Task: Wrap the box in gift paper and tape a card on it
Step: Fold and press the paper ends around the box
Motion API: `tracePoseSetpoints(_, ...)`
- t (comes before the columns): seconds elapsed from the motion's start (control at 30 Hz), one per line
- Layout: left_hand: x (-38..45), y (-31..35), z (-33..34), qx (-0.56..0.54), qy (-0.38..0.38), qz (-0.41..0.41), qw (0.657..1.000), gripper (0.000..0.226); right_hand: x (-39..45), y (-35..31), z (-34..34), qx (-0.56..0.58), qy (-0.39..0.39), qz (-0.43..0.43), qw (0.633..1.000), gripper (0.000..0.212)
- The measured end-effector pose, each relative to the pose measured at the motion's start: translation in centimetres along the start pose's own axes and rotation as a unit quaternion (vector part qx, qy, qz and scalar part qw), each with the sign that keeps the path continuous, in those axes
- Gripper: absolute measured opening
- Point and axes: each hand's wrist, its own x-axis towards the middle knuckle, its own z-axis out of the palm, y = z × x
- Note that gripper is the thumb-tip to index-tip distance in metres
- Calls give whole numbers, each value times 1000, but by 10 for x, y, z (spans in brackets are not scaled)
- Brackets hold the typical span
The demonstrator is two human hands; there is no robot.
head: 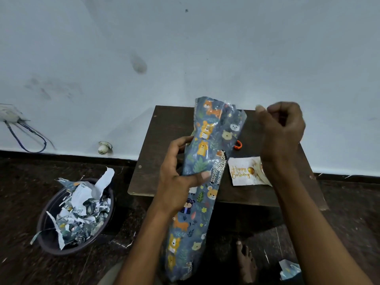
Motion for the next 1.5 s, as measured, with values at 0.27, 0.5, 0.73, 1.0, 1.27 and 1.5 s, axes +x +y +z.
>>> tracePoseSetpoints(0.27, 0, 0, 6, -23, 2, -28, 999, 52, -48, 17, 14, 60, -83, 102, 990, 33)
tracePoseSetpoints(0.5, 0, -3, 15, 43, 97, 16, 994, 29, -60, 16, 26, 135, -68, 145, 978, 33)
tracePoseSetpoints(0.73, 2, -6, 20, 76, 167, 30, 983, 17, -77, 11, 31, 129, -86, 180, 971, 12)
tracePoseSetpoints(1.0, 2, -3, 18, 80, 147, 61, 984, 32, -84, 9, 36, 115, -164, 127, 971, 11)
tracePoseSetpoints(1.27, 2, 3, 14, 103, 98, 50, 989, 32, -52, 3, 20, 85, -244, 94, 962, 19)
tracePoseSetpoints(1.5, 2, -4, 15, 189, 88, 74, 975, 34, -43, 9, 20, 45, -251, 66, 965, 24)
